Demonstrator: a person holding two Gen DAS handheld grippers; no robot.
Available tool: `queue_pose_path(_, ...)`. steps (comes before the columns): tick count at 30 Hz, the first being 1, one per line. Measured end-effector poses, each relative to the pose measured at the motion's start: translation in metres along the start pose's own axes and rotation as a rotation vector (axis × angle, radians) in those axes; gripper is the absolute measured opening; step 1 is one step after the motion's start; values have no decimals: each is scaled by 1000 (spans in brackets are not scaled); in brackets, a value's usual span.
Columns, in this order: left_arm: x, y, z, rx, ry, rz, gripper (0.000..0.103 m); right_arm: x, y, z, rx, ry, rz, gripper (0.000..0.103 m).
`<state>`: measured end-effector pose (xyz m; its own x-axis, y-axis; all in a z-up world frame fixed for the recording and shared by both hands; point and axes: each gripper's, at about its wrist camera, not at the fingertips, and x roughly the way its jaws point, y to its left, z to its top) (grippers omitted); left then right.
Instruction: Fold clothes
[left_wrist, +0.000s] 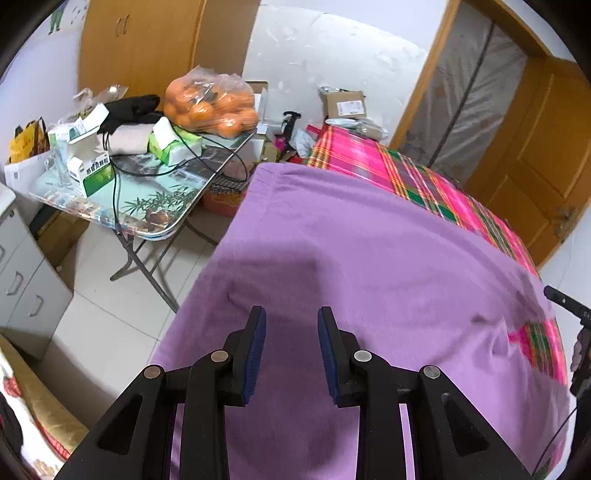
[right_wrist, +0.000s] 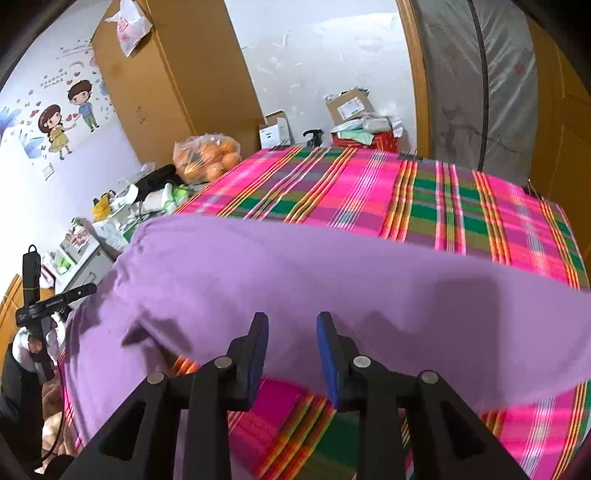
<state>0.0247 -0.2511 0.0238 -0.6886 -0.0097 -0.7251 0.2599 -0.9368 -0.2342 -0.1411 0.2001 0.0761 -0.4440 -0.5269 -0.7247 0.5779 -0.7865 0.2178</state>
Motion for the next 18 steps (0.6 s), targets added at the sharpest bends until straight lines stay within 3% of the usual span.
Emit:
queue_pose_path(6,-18,8,-28,34,-9,61,30,-16,21,-31,4,4,34,28)
queue_pose_path(16,-37,33,-58,-39,-15,74,30,-7,80,-60,-86,44,133,28)
queue_pose_path(18,-42,41,-62,-56,-15,110,30,-3,87,-59,-92,43,145,28)
